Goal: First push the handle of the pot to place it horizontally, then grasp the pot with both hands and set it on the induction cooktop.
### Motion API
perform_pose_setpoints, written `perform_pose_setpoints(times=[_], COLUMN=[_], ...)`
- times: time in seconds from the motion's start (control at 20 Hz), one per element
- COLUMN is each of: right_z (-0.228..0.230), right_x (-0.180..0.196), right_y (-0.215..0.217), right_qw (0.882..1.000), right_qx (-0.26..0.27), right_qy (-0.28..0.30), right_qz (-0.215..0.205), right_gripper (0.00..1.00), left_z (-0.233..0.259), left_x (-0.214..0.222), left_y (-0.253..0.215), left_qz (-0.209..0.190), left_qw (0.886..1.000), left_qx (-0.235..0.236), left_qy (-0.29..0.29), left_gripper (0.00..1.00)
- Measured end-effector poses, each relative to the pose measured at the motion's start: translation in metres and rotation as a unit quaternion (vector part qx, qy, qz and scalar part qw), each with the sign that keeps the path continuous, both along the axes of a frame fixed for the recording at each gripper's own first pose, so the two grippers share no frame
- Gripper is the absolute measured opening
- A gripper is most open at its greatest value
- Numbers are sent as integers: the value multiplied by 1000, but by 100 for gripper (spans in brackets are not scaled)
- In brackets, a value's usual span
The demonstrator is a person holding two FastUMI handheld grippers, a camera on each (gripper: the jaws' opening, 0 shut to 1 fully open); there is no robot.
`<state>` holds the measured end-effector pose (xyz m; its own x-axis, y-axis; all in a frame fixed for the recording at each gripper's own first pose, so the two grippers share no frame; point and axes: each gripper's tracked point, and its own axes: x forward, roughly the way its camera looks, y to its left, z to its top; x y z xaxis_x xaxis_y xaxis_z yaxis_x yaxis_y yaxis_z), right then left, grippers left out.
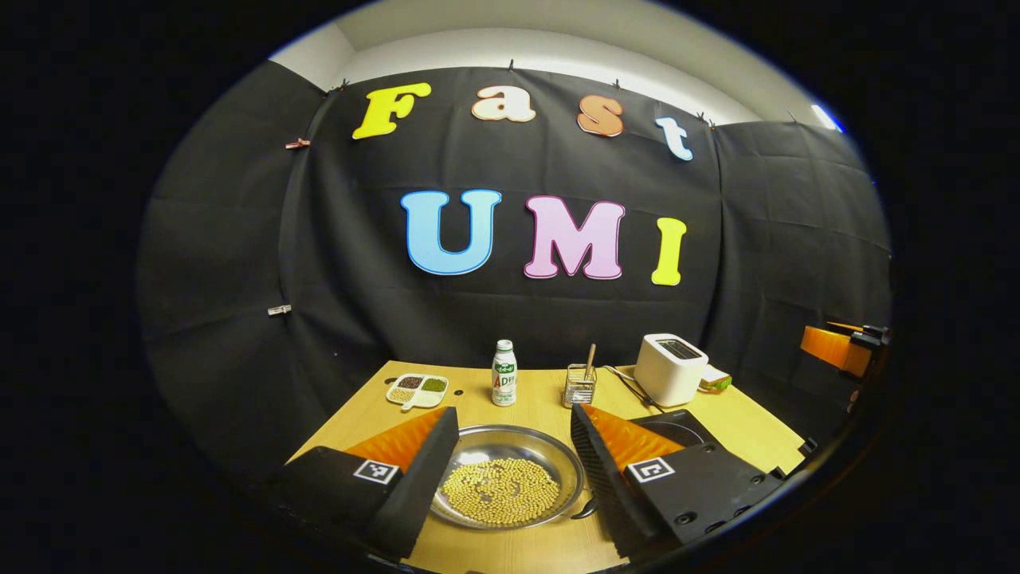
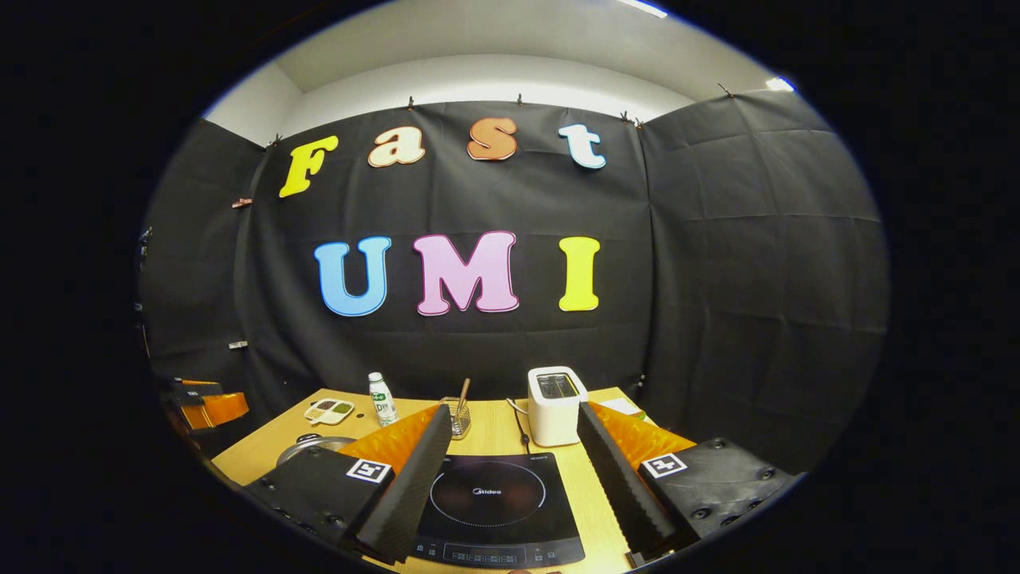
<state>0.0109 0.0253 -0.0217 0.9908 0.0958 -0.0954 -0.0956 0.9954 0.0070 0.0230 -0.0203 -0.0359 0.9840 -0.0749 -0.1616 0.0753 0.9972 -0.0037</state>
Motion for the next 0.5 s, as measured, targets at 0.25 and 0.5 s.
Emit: perform_pose_setpoints(times=[0.25, 0.5], right_z=[-8, -7], right_x=[17, 40], right_y=[-2, -16], right_qw=[1000, 1000], right_qx=[6, 19], right_qy=[16, 12], right_qz=[21, 22], right_gripper=[98, 98], left_z=[-17, -46], left_x=[8, 10], left_y=[-15, -27], left_qz=[-31, -39], left_qw=[999, 994], left_qx=[3, -12], left_qy=[44, 104], left_gripper=[72, 46])
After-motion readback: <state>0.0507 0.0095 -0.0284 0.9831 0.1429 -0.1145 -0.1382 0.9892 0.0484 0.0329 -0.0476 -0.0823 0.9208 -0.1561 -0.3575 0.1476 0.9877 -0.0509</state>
